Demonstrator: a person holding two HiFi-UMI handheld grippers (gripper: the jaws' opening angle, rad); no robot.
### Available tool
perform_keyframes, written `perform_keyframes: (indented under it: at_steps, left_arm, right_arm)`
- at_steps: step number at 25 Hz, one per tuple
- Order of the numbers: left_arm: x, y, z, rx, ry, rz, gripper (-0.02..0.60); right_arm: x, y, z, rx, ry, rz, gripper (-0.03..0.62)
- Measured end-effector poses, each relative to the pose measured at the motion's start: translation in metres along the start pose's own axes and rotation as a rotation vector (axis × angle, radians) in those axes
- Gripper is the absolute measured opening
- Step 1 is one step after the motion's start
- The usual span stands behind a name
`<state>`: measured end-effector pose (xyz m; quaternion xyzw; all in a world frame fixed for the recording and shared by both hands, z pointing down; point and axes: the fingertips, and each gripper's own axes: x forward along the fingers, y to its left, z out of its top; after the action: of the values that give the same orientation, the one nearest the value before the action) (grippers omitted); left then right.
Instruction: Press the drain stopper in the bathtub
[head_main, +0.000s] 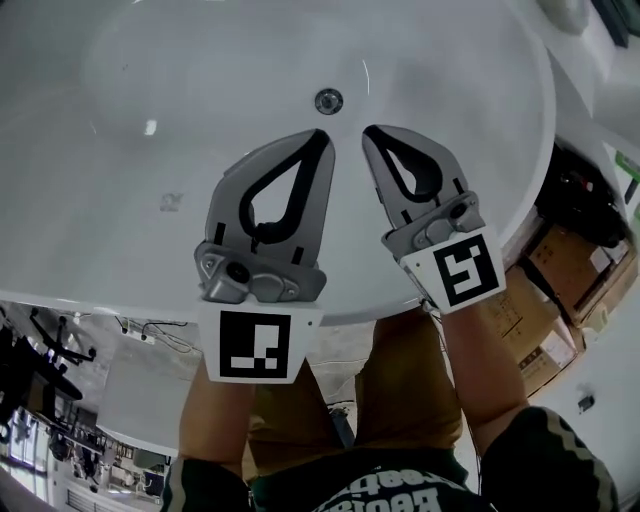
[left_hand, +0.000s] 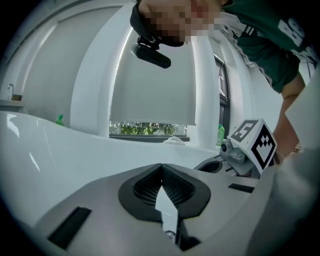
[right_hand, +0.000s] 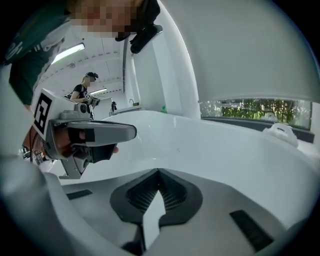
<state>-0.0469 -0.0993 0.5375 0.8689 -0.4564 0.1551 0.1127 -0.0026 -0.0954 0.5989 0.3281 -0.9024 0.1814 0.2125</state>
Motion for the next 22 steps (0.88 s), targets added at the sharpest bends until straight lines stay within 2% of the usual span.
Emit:
perform_keyframes:
  at_steps: [6, 11, 16, 22]
  left_arm:
    - [0.019, -0.002, -0.034, -0.031, 0.021, 0.03, 0.003]
    - [0.029, 0.0, -0.062, -0.042, 0.045, 0.021, 0.003]
    - [0.035, 0.012, -0.074, -0.052, 0.053, 0.055, 0.003]
    - [0.05, 0.015, -0.086, -0.047, 0.038, 0.021, 0.003]
  right_arm:
    - [0.034, -0.02, -0.037, -0.01, 0.031, 0.026, 0.014]
    - [0.061, -0.03, -0.08, -0.022, 0.116, 0.032, 0.014]
    - [0.08, -0.034, -0.115, -0.046, 0.186, 0.033, 0.014]
    - [0.103, -0.036, -0.153, -0.034, 0.268, 0.021, 0.014]
